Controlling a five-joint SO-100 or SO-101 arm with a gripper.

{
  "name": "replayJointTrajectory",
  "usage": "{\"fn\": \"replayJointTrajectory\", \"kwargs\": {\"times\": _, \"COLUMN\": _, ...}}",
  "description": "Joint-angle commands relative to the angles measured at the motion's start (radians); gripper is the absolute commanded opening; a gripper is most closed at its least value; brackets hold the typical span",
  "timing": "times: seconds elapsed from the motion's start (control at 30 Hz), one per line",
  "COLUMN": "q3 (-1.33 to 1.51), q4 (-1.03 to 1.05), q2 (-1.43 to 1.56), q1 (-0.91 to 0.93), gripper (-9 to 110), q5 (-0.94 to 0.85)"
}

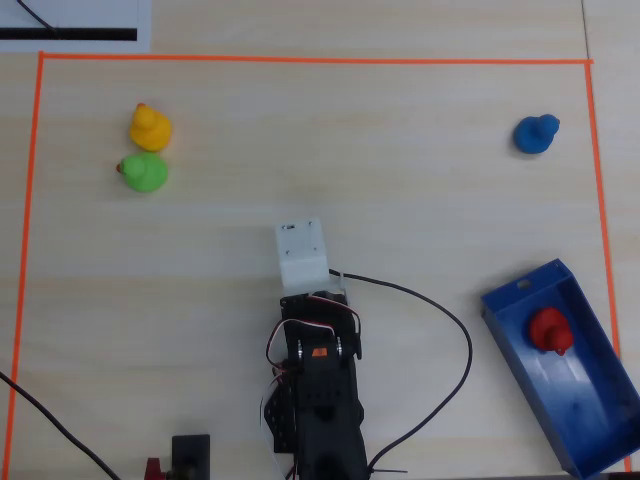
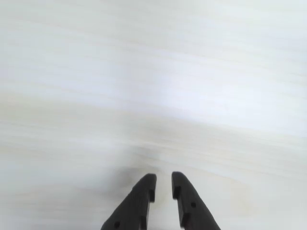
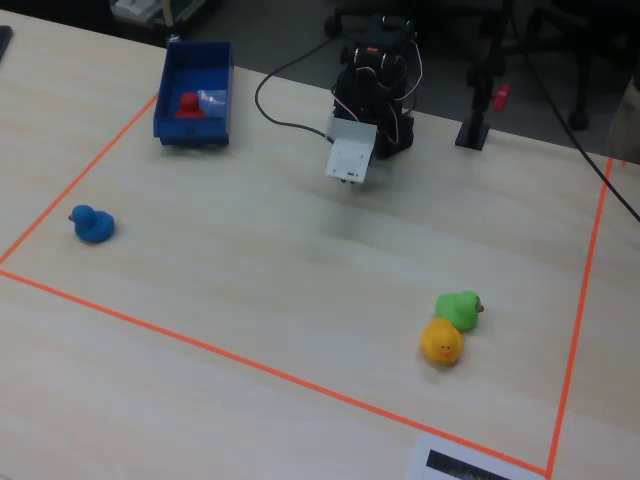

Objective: Grasp red duck and put it into box.

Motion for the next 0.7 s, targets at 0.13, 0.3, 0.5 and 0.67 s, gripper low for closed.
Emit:
{"fn": "replayJointTrajectory", "kwargs": {"times": 0.13, "q3": 0.067, "q4": 0.017, "q2": 0.060, "q1": -0.005, "gripper": 0, "q5": 0.008}}
{"fn": "replayJointTrajectory", "kwargs": {"times": 0.3, "q3": 0.097, "q4": -0.003, "q2": 0.060, "q1": 0.002, "gripper": 0, "q5": 0.011}}
{"fn": "replayJointTrajectory", "kwargs": {"times": 0.5, "q3": 0.097, "q4": -0.003, "q2": 0.060, "q1": -0.011, "gripper": 0, "q5": 0.012}}
{"fn": "replayJointTrajectory", "kwargs": {"times": 0.67, "q3": 0.097, "q4": -0.003, "q2": 0.060, "q1": 0.015, "gripper": 8, "q5": 0.021}}
